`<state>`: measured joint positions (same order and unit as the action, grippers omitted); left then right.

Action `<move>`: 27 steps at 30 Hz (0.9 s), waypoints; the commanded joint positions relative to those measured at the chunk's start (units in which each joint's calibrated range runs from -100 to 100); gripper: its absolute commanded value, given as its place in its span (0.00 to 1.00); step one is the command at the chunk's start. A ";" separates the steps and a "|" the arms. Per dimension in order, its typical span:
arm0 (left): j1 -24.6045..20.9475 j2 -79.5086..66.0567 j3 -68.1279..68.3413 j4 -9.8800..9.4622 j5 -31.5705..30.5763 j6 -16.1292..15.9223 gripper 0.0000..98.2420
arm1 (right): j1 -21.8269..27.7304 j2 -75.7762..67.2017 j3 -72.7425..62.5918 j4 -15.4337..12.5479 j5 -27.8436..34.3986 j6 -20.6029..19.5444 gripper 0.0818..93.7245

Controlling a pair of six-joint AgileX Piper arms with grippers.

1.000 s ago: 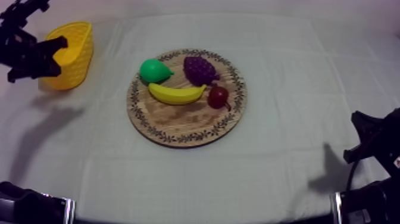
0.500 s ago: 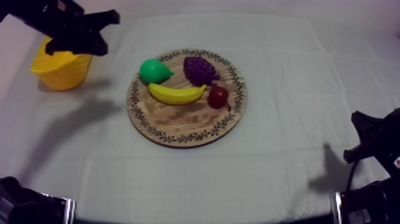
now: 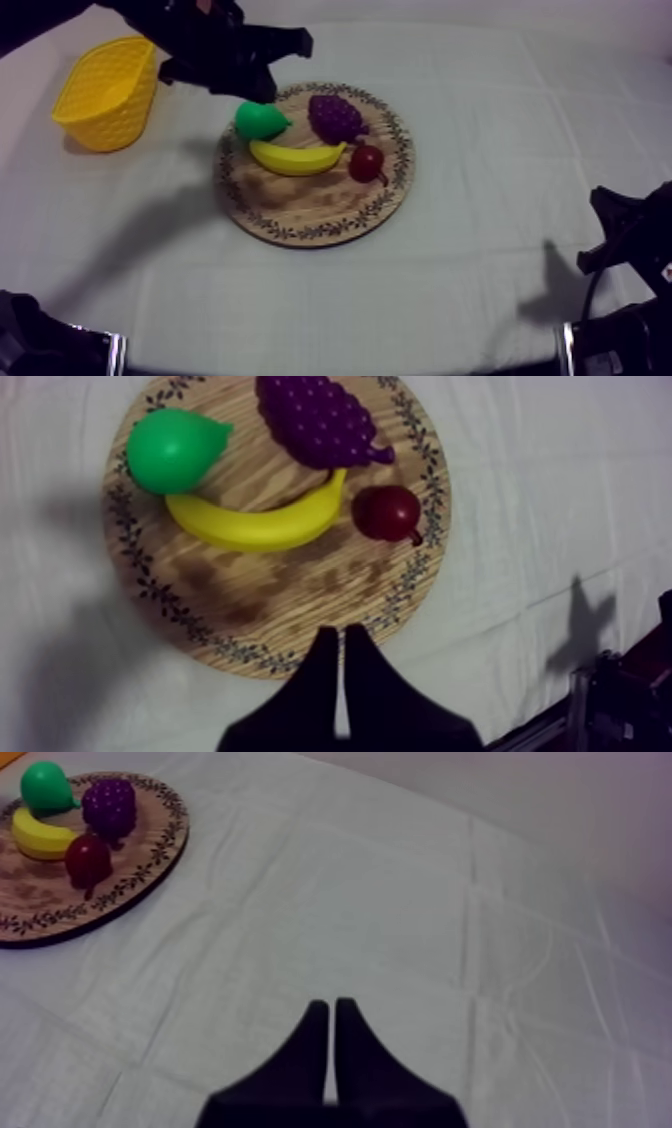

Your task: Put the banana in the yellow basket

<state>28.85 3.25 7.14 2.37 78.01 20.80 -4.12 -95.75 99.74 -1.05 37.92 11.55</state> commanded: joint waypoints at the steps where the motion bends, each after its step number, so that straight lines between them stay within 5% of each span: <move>1: 0.09 0.76 -0.44 0.02 0.05 -0.36 0.00 | -0.02 -0.01 0.04 0.00 -0.02 0.00 0.00; 7: 0.28 2.68 -2.84 0.13 0.06 -4.66 0.00 | -0.02 -0.01 0.04 0.00 -0.02 -0.04 0.00; 18: -0.34 5.09 -3.74 0.42 0.45 -29.74 0.01 | -0.02 -0.01 0.04 0.00 -0.02 0.00 0.00; 23: -0.38 5.60 -3.02 -0.28 1.20 -36.92 0.02 | -0.02 -0.01 0.04 0.00 -0.02 0.00 0.00; 27: -0.58 5.63 -3.22 -0.93 2.31 -39.43 0.12 | -0.02 -0.01 0.04 0.00 -0.02 0.00 0.00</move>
<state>28.38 8.94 3.96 1.56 79.95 -13.46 -4.12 -95.75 99.74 -1.05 37.92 11.55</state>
